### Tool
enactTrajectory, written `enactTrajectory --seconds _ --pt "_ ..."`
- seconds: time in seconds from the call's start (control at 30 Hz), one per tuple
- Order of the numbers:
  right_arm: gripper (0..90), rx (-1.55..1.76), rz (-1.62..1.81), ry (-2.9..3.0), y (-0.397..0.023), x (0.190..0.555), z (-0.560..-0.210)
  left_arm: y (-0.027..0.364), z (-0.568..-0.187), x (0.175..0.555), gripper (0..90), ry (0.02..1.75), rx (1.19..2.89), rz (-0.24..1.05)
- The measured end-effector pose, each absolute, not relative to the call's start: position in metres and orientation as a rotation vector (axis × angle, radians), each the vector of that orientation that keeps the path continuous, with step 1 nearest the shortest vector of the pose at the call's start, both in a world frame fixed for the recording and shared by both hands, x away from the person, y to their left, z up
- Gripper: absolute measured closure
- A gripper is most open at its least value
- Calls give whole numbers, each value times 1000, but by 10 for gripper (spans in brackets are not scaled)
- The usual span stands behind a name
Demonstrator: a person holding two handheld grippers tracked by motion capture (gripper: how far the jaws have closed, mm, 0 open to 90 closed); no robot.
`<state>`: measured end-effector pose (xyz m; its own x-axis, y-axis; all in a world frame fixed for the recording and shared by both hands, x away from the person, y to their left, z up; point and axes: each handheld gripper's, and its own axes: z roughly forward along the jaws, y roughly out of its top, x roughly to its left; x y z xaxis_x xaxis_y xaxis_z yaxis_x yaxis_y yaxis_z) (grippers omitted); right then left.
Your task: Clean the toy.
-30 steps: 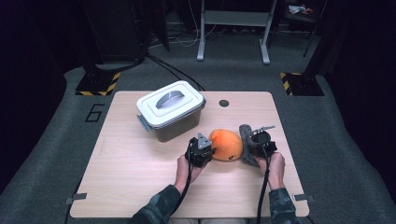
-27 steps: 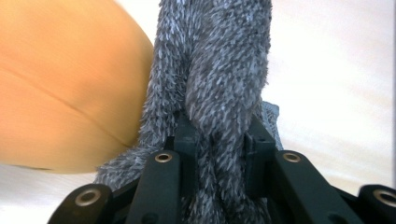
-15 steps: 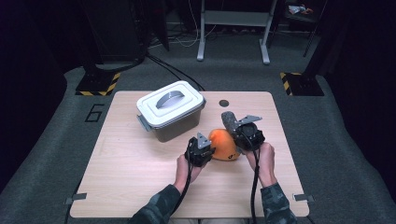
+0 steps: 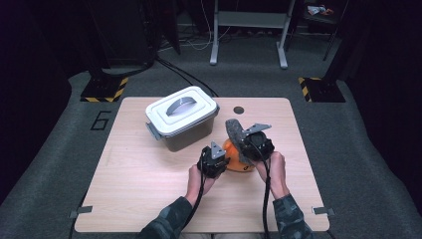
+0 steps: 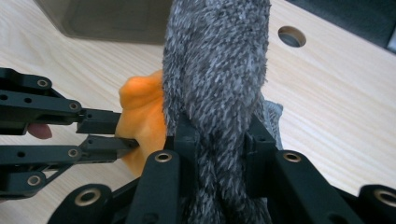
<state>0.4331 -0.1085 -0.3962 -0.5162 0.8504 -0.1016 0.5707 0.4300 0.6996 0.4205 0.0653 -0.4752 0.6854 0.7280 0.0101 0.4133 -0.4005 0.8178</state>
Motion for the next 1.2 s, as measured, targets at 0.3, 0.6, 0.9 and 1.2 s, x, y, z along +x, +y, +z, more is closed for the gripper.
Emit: enactTrajectory --seconds 0.3,0.6,0.9,1.2 --pt "718 1288 756 2212 -138 435 -410 65 -476 421 790 879 2035 468" --pt "718 1387 743 2196 -160 437 -430 63 -475 421 790 873 2041 467" --pt "718 1488 649 2202 -175 447 -457 64 -476 421 790 884 2024 466" --pt "724 1544 622 2194 -186 452 -469 66 -476 421 789 884 2029 462"
